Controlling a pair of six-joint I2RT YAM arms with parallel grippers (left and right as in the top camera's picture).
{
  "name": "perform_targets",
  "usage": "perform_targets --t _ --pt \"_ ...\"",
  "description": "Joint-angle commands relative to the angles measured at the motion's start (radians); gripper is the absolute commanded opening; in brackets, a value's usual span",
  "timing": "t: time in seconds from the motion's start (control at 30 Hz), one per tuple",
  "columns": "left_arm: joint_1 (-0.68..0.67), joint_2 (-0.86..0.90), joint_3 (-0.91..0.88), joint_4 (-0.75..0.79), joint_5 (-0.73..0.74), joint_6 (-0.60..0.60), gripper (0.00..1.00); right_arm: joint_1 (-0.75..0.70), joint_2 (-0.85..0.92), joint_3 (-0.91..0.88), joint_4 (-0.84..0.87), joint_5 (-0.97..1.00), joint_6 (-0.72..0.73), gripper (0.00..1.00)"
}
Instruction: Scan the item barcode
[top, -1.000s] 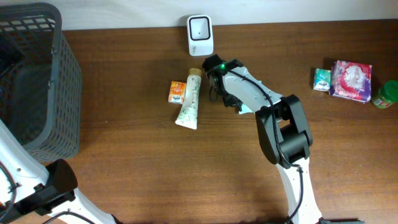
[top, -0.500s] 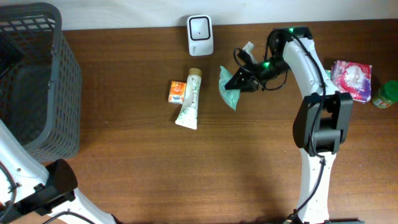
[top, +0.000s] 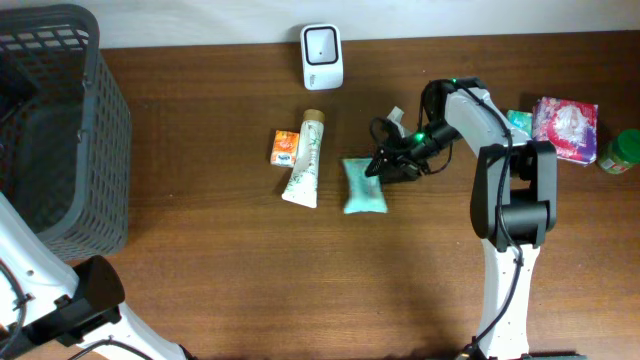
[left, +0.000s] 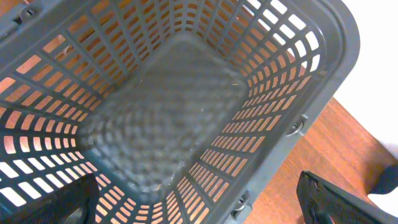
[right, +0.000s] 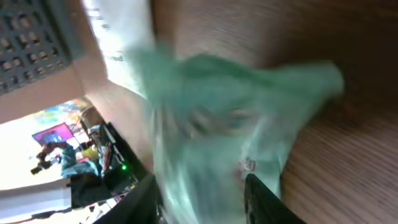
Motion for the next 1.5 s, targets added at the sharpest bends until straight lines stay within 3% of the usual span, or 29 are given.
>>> perform_targets --t 0.0,0.1,0.17,0.23,0.3,0.4,0.47,0.5,0.53,0.57,0.6,0.63,0.67,0.77,0.93,1.07,1.1,1.13,1.17,1.2,1.23,1.3,1.4,1.47 --pt "0.002 -0.006 0.003 0.001 -0.005 -0.006 0.99 -0.022 -0.01 0.026 -0.005 0.221 0.085 0.52" --pt "0.002 -0.006 0.003 0.001 -0.005 -0.006 0.99 -0.036 -0.01 0.13 -0.085 0.289 0.084 0.53" --pt "0.002 -0.006 0.003 0.001 -0.005 -0.006 0.99 -0.021 -0.01 0.201 -0.122 0.283 0.085 0.64" --pt "0.002 -0.006 0.003 0.001 -0.005 -0.006 0.99 -0.014 -0.01 0.184 -0.121 0.244 0.085 0.78" --pt "0.002 -0.006 0.003 0.001 -0.005 -0.006 0.99 0.005 -0.01 0.138 -0.096 0.186 0.084 0.85" --pt "0.002 -0.006 0.003 0.001 -0.005 -0.006 0.99 0.063 -0.01 0.039 0.023 0.056 0.081 0.86" --pt "0.002 -0.006 0.003 0.001 -0.005 -0.006 0.99 0.105 -0.01 -0.002 0.086 0.053 0.116 0.75" --pt "0.002 -0.006 0.003 0.001 -0.005 -0.006 0.99 0.125 -0.01 -0.014 0.116 0.054 0.13 0.5" --pt "0.002 -0.006 0.003 0.001 -0.005 -0.006 0.99 0.136 -0.01 -0.015 0.127 0.053 0.132 0.33" --pt "0.002 -0.006 0.003 0.001 -0.005 -0.006 0.99 0.142 -0.01 -0.014 0.137 0.053 0.151 0.19" --pt "0.002 -0.006 0.003 0.001 -0.005 -0.006 0.99 0.142 -0.01 -0.014 0.151 0.053 0.164 0.11" --pt "0.002 -0.006 0.003 0.001 -0.005 -0.006 0.99 0.142 -0.01 -0.014 0.155 0.053 0.164 0.11" --pt "0.002 -0.006 0.003 0.001 -0.005 -0.006 0.99 0.142 -0.01 -0.014 0.154 0.053 0.164 0.04" --pt "0.002 -0.006 0.003 0.001 -0.005 -0.006 0.99 0.141 -0.012 0.039 0.141 0.095 0.166 0.04" --pt "0.002 -0.006 0.003 0.001 -0.005 -0.006 0.99 0.143 -0.014 0.378 -0.081 0.674 0.321 0.04" --pt "0.002 -0.006 0.003 0.001 -0.005 -0.006 0.99 0.167 -0.011 0.382 -0.1 0.769 0.32 0.04" --pt "0.002 -0.006 0.003 0.001 -0.005 -0.006 0.99 0.171 -0.011 0.379 -0.104 0.763 0.32 0.11" --pt "0.002 -0.006 0.003 0.001 -0.005 -0.006 0.99 0.175 -0.011 0.378 -0.116 0.698 0.283 0.64" --pt "0.002 -0.006 0.003 0.001 -0.005 -0.006 0.99 0.175 -0.011 0.377 -0.118 0.617 0.225 0.78" --pt "0.002 -0.006 0.003 0.001 -0.005 -0.006 0.99 0.174 -0.01 0.376 -0.118 0.594 0.222 0.8" --pt "0.002 -0.006 0.003 0.001 -0.005 -0.006 0.99 0.166 -0.01 0.36 -0.115 0.577 0.222 0.94" --pt "0.002 -0.006 0.003 0.001 -0.005 -0.006 0.99 0.128 -0.01 0.291 -0.106 0.404 0.101 0.99" --pt "0.002 -0.006 0.003 0.001 -0.005 -0.006 0.99 0.097 -0.01 0.141 0.004 0.307 0.085 0.98" --pt "0.002 -0.006 0.003 0.001 -0.005 -0.006 0.99 0.09 -0.01 0.032 0.114 0.194 0.046 0.89"
